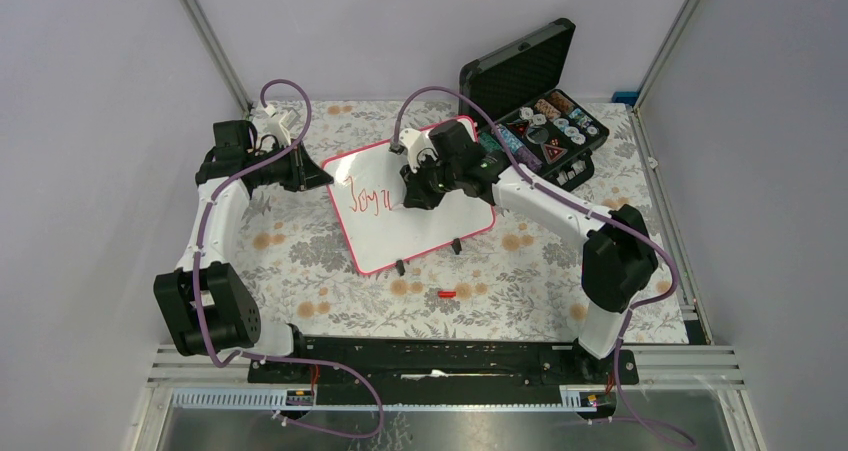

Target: Write a sentence on the whiteboard

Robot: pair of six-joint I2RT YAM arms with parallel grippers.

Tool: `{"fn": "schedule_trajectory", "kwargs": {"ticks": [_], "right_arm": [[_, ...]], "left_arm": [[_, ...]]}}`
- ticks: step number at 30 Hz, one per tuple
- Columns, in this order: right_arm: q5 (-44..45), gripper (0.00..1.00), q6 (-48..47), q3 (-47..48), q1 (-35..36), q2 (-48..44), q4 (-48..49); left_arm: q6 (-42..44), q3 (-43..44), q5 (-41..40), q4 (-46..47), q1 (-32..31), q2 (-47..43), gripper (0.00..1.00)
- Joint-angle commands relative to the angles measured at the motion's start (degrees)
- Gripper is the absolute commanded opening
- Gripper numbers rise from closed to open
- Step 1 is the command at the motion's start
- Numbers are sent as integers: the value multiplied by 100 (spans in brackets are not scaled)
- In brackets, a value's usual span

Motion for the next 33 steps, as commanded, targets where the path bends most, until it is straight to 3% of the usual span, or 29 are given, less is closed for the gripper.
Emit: {"fn": "schedule_trajectory", "kwargs": {"ticks": [1, 33], "right_arm": [[214, 0, 17, 168, -30, -258, 211], [244, 0, 31, 623, -157, -50, 172]], "left_arm": [[247, -1, -184, 320, -34, -129, 0], [242, 39, -196, 323, -42, -112, 0]]}}
